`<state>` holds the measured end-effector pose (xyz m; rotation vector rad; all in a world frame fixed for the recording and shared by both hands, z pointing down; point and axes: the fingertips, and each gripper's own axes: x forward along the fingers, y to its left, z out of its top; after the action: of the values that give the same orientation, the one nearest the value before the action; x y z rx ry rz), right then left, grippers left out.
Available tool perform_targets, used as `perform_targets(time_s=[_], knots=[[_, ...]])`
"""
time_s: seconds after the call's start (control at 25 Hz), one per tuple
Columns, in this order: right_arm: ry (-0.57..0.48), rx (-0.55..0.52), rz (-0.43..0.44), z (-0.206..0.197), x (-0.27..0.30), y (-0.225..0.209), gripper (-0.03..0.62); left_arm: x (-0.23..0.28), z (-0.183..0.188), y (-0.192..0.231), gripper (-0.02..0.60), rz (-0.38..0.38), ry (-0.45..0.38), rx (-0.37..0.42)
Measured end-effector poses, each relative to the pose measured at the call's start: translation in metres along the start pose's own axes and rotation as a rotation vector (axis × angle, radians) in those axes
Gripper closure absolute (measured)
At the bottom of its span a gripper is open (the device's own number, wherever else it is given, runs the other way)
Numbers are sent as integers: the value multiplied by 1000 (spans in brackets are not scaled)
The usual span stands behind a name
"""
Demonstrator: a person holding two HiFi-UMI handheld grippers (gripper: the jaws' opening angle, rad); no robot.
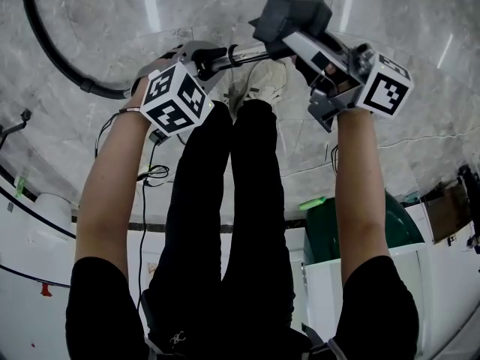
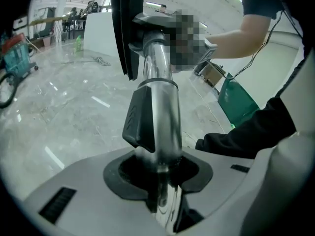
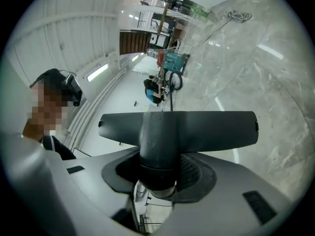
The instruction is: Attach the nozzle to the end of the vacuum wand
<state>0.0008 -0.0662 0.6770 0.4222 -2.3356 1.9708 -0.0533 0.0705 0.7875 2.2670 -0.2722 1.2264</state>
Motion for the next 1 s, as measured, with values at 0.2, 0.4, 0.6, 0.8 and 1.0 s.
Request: perform_targets(time_s=[0.2, 0.4, 0.6, 0.8, 1.0], knots=[[-125, 3, -56, 0, 0, -1, 413, -1, -6, 5, 443, 63, 38, -25], [-257, 121, -553, -7, -10, -25, 413, 4, -10, 5, 443, 73, 30, -32], [-150, -73, -174, -9, 6, 6, 414, -11, -3, -5, 443, -22, -9, -29], [-100, -172, 15, -1, 10, 29, 416, -19, 10, -2, 443, -5, -33, -33], [-202, -43, -437, 2, -14, 5, 424, -10, 21, -8, 443, 37, -33, -29]])
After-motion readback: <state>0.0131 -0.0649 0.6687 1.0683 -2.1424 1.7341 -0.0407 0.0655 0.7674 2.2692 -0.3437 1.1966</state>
